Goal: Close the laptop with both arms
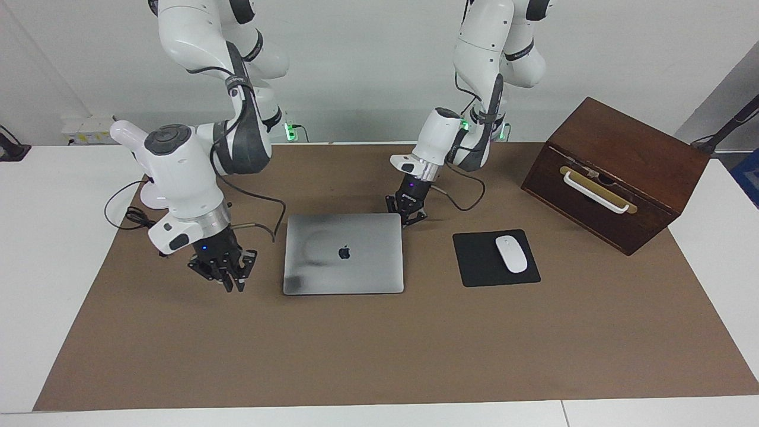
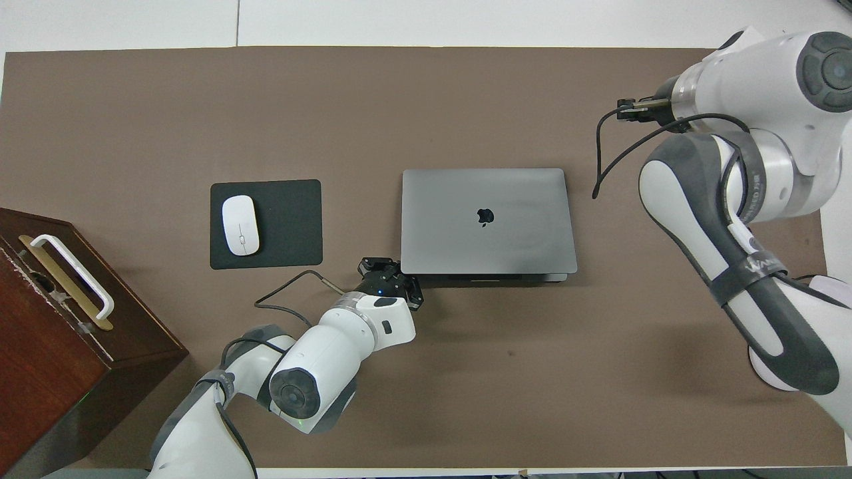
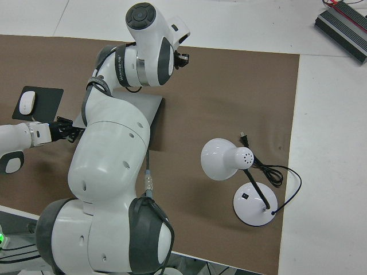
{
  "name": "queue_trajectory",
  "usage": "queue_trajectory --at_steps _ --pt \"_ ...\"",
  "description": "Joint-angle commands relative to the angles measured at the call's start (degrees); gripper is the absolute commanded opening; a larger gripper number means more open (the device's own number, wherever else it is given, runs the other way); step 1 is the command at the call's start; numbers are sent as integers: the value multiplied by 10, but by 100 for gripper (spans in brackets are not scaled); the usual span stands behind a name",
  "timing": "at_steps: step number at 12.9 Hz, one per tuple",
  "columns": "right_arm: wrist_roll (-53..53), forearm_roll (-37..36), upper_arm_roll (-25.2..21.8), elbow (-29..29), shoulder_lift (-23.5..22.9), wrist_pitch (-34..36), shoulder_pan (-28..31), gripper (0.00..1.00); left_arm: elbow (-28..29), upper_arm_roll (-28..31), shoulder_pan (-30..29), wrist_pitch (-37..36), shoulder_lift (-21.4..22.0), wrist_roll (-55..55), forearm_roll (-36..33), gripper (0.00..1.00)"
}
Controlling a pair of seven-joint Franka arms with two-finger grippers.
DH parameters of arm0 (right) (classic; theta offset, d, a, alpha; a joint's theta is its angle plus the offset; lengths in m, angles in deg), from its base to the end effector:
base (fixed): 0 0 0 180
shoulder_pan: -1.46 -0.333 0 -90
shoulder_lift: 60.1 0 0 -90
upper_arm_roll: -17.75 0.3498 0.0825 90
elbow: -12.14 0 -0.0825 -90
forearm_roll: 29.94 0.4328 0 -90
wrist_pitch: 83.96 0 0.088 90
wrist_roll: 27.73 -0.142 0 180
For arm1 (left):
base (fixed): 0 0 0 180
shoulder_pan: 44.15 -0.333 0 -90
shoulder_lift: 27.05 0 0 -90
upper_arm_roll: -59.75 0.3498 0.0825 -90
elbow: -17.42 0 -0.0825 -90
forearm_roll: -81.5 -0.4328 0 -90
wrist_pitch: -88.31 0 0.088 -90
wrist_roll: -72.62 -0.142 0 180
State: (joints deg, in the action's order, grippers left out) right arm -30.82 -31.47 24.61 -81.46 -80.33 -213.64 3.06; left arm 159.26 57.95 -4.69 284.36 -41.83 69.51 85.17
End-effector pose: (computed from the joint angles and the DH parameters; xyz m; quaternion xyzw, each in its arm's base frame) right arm 0.7486 0.0583 0.4224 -0.9900 -0.0193 -0.1382 0.0187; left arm 0.4369 -0.3730 0.2318 0.8840 -0.3240 0.3167 0.1155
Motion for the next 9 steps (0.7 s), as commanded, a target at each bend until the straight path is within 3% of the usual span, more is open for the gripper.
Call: queue_trajectory --at_steps 1,6,9 --pt "28 -14 7 23 -3 49 18 100 20 8 -4 -102 66 0 6 0" --pt "47 -25 -6 15 57 115 52 100 14 9 -38 -309 184 -29 6 0" --pt "73 -23 -7 13 94 126 80 100 -11 11 -58 -423 214 -57 5 0"
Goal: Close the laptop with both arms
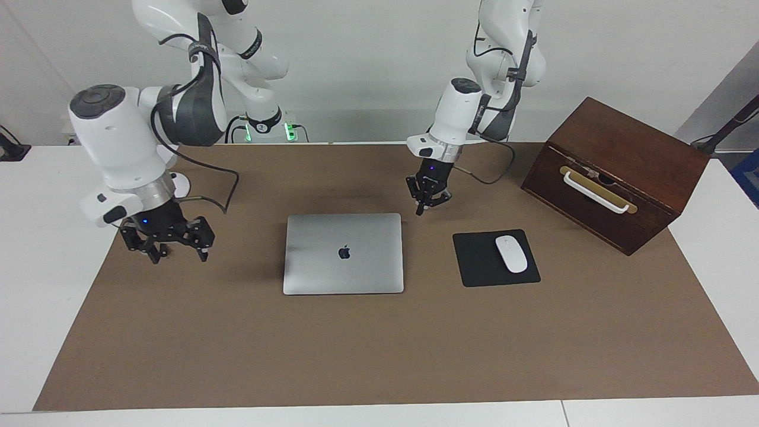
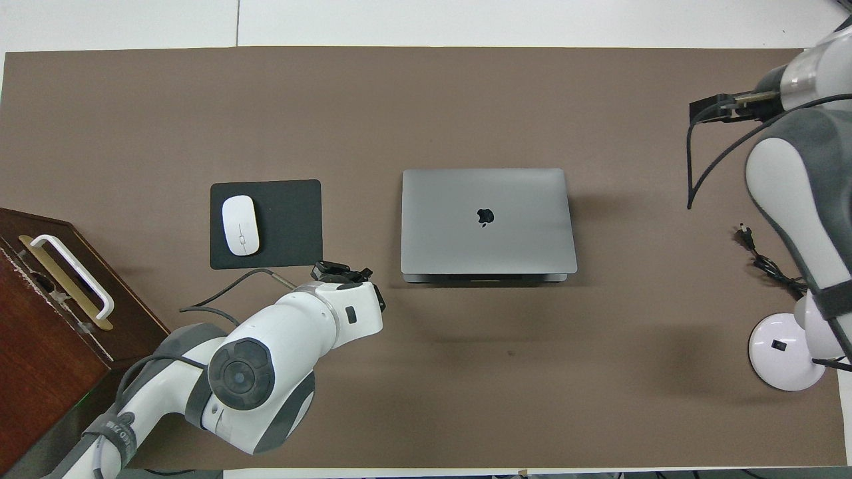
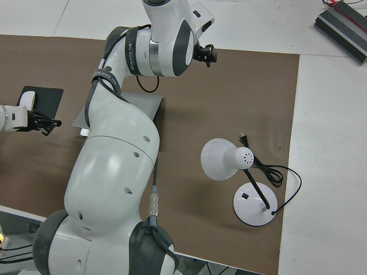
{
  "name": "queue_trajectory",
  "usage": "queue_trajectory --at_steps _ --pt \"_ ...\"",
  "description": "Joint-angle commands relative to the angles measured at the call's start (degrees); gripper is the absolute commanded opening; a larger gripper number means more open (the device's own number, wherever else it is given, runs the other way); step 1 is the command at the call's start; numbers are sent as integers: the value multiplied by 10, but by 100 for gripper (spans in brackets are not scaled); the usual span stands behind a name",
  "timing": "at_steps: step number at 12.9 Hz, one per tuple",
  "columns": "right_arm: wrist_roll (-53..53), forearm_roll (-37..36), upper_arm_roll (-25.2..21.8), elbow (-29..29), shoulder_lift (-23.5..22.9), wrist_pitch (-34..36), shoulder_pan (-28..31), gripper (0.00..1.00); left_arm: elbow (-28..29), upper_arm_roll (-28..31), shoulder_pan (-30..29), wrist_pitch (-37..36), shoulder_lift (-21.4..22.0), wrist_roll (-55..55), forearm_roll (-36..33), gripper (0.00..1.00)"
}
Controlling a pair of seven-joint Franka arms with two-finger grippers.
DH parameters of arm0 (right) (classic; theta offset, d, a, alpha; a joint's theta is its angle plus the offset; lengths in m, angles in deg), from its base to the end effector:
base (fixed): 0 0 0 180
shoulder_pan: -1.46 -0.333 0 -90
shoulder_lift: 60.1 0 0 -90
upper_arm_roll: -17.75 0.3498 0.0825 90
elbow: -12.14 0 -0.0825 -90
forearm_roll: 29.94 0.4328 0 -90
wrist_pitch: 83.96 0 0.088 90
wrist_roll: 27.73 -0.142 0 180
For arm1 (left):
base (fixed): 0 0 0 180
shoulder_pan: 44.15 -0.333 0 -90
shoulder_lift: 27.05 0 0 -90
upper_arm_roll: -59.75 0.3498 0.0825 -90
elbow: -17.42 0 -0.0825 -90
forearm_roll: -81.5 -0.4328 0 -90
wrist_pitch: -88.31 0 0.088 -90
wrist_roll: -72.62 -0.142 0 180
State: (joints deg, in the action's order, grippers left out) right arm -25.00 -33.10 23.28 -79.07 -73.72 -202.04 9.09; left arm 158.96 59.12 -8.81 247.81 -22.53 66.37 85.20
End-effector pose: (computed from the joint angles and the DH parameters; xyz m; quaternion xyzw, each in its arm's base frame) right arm 0.7192 -0.0369 0.5052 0.9931 0.0129 0.1152 0.0194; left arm 0.4429 -0.3188 0.3302 0.9244 -0.3275 0.1841 0.0660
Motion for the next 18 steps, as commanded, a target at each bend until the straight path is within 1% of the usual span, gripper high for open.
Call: queue_trajectory --at_steps 1,3,4,5,6,7,8,10,12,14,15,16,18 --pt "15 -5 6 -12 39 28 25 100 -22 -1 -25 -87 24 -32 4 0" --pt "11 2 7 -13 64 77 24 100 -51 -1 -42 -141 29 -33 2 0" --pt "11 2 8 -12 73 90 19 100 -68 -1 -56 -167 30 -33 1 0" --pt "8 3 10 -12 82 110 18 100 -88 -1 -72 -193 30 -33 1 9" --pt "-6 11 11 -12 88 126 17 100 -111 -1 -86 -223 31 -33 1 30" --pt "-25 25 11 -12 96 150 16 100 -130 -1 -102 -248 32 -32 1 72" --pt "-48 31 13 -11 104 178 14 100 -149 -1 -123 -276 33 -32 1 100" --pt "-67 31 18 -11 128 223 13 100 -185 -1 -166 -326 34 -32 0 100" --pt "-62 28 18 -11 141 241 14 100 -193 -1 -205 -345 49 -33 0 100" --pt "-60 25 18 -12 156 249 14 100 -198 -1 -252 -356 66 -31 0 100" --pt "-60 24 18 -14 158 256 14 100 -211 -1 -277 -367 66 -30 1 100" --pt "-59 23 18 -17 159 256 15 100 -229 -2 -294 -380 66 -27 1 100" --pt "-57 23 18 -17 160 256 16 100 -275 -1 -319 -430 59 -26 1 100"
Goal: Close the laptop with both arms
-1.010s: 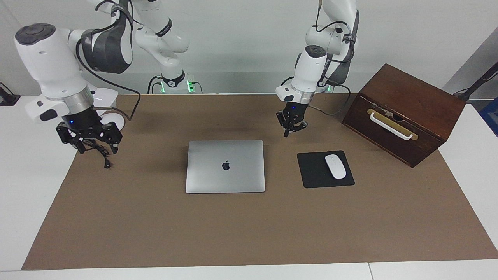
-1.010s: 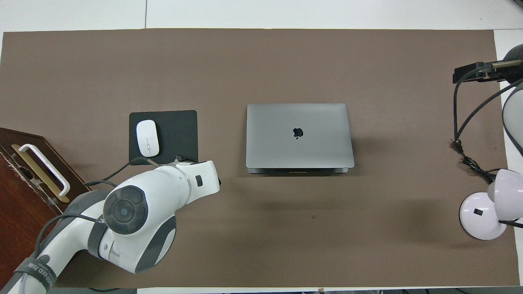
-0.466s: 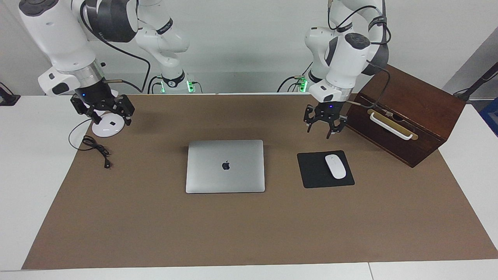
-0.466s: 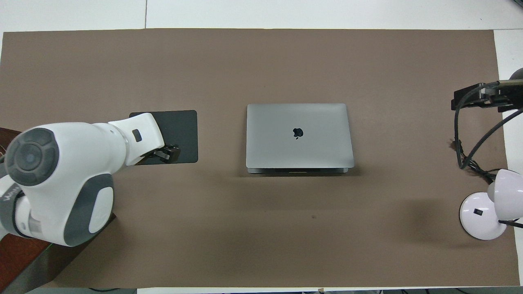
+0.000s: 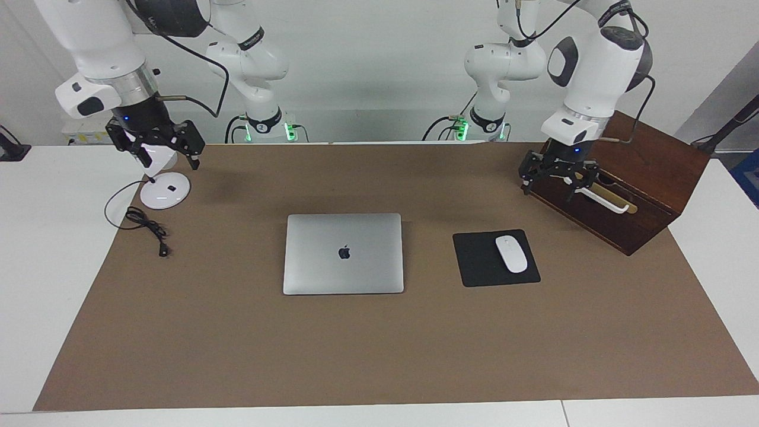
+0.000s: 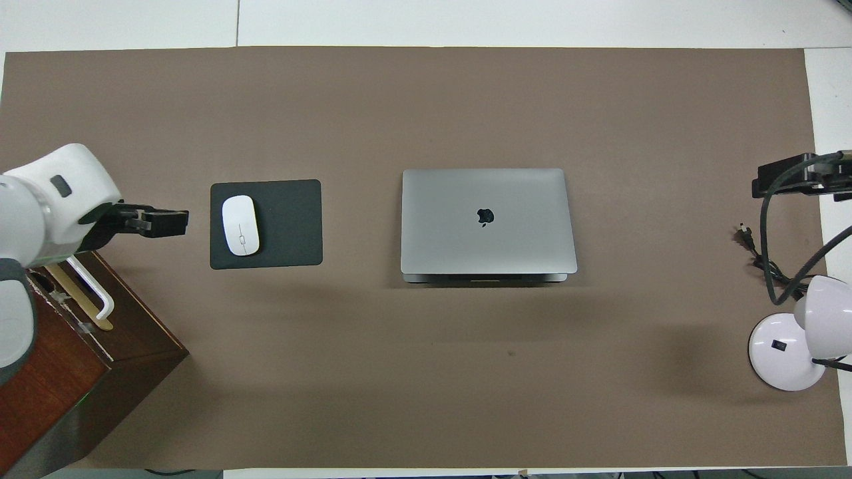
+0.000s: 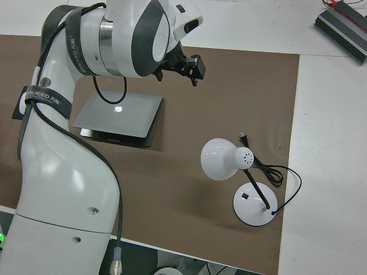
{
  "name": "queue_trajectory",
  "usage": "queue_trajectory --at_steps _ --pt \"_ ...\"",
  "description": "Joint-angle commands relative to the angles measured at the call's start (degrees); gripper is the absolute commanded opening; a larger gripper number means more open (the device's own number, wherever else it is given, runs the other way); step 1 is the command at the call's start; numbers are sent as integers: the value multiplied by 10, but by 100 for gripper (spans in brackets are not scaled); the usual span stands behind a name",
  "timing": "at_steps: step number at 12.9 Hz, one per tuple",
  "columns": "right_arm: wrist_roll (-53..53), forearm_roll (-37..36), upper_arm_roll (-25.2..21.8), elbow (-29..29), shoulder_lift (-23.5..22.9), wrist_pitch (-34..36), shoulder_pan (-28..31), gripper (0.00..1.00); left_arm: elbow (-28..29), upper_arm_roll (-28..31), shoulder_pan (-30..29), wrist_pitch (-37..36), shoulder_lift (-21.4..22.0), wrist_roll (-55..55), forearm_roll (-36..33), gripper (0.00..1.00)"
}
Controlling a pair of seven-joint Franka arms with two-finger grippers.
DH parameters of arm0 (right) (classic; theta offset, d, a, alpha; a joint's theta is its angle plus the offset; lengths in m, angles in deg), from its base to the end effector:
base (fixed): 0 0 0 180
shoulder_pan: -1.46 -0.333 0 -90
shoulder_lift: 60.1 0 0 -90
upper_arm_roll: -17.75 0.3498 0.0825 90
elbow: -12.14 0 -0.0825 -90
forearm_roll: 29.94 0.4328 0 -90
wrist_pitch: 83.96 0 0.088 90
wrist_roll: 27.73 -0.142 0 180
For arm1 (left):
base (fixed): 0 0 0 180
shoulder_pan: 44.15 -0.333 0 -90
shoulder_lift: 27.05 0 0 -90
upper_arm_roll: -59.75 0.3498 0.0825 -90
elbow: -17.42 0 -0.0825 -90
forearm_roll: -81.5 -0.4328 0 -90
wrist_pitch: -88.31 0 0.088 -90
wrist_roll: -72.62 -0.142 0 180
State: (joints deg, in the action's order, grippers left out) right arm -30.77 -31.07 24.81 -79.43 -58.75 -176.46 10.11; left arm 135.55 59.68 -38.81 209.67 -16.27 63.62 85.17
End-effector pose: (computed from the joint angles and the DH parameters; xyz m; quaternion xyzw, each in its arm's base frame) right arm 0.6007 -0.0186 0.6270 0.9989 -0.0401 0.0199 0.0111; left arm 0.5701 -0.0589 0.5254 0.9859 -0.1113 0.1227 0.0252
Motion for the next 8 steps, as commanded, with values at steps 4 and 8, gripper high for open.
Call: queue_trajectory --at_steps 4,8 --pt "0 2 2 -22 16 2 6 100 -180 -6 -44 -194 -39 32 1 100" --pt "1 2 3 -22 16 2 6 100 -292 -4 -44 -315 -83 46 -8 100"
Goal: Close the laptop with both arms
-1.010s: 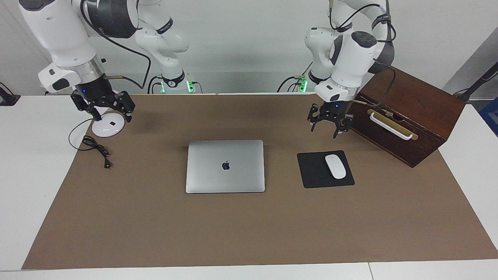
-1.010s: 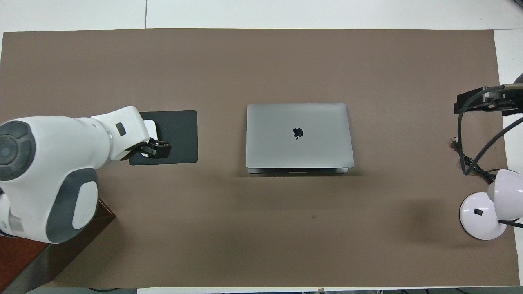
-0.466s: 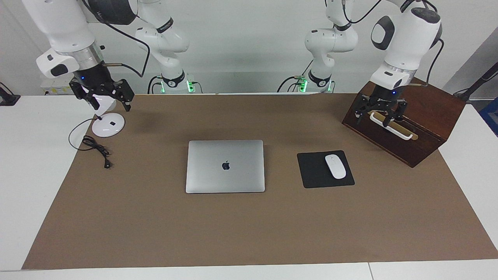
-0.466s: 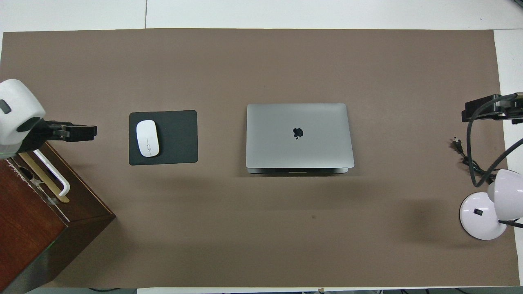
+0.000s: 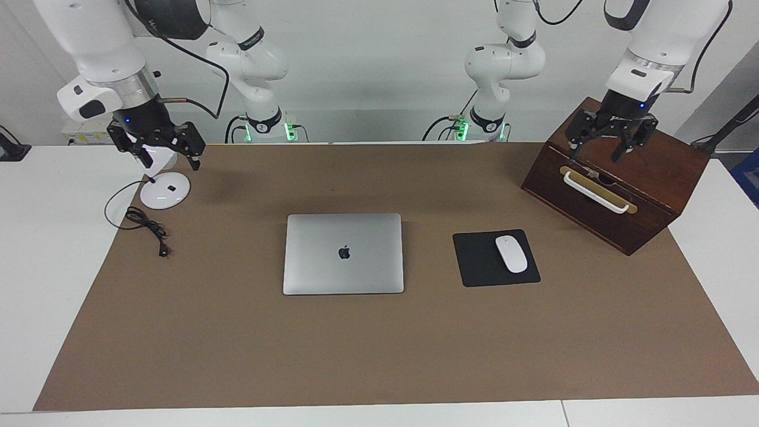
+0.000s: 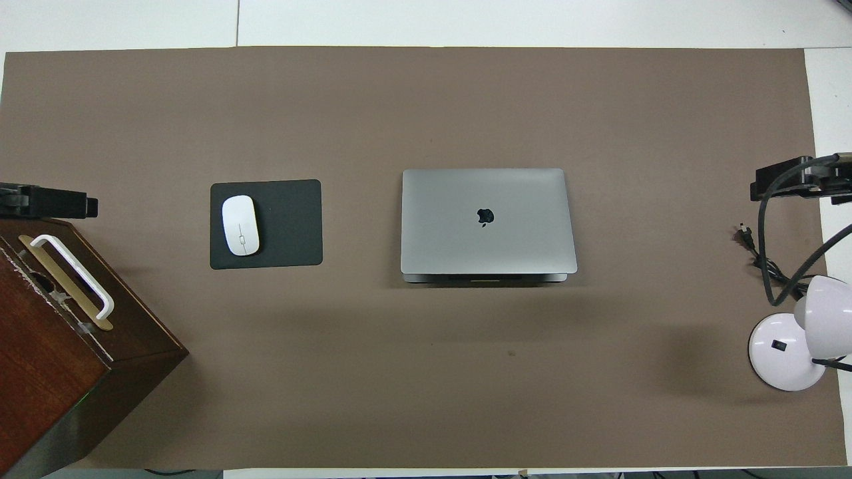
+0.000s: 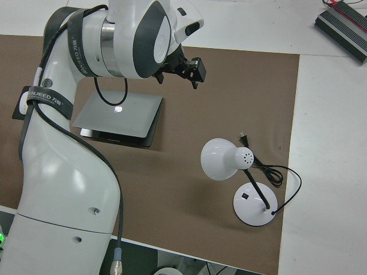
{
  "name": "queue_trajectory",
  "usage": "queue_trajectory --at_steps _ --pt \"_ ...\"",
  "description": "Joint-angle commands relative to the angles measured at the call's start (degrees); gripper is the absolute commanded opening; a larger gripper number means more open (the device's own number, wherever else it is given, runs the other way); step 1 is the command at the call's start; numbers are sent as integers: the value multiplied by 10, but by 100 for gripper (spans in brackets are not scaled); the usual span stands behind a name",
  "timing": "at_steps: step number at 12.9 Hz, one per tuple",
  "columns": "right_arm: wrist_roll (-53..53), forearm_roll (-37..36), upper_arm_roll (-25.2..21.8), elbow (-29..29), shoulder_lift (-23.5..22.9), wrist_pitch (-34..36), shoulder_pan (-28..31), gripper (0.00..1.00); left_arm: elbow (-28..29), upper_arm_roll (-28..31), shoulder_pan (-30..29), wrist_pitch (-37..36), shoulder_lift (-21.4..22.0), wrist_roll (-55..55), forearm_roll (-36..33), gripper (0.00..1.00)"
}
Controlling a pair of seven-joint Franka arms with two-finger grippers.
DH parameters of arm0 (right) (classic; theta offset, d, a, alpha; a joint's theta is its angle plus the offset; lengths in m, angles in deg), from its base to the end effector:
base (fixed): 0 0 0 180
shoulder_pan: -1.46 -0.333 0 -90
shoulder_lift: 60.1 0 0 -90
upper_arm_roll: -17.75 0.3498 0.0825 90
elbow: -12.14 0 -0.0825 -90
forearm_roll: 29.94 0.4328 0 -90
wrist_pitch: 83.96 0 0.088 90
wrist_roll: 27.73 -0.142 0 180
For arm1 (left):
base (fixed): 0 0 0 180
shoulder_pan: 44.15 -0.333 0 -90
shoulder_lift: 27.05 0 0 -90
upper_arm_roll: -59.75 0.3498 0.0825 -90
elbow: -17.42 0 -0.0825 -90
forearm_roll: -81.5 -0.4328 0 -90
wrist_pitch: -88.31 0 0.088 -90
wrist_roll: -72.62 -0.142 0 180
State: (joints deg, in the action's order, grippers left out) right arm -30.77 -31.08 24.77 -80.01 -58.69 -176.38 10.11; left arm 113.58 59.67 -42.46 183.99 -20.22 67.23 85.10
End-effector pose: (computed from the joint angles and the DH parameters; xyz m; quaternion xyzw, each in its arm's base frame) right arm 0.5996 -0.0190 0.6222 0.9990 -0.0405 0.0147 0.0113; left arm 0.5748 -0.0261 0.6465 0.9961 -0.0609 0.0563 0.0295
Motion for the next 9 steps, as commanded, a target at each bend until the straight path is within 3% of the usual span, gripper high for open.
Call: queue_trajectory --at_steps 1,9 --pt "0 2 3 -16 15 0 6 100 -93 0 -7 -78 -52 10 -7 100" --pt "0 3 4 -16 16 0 5 100 -28 0 2 -13 -30 56 -19 100"
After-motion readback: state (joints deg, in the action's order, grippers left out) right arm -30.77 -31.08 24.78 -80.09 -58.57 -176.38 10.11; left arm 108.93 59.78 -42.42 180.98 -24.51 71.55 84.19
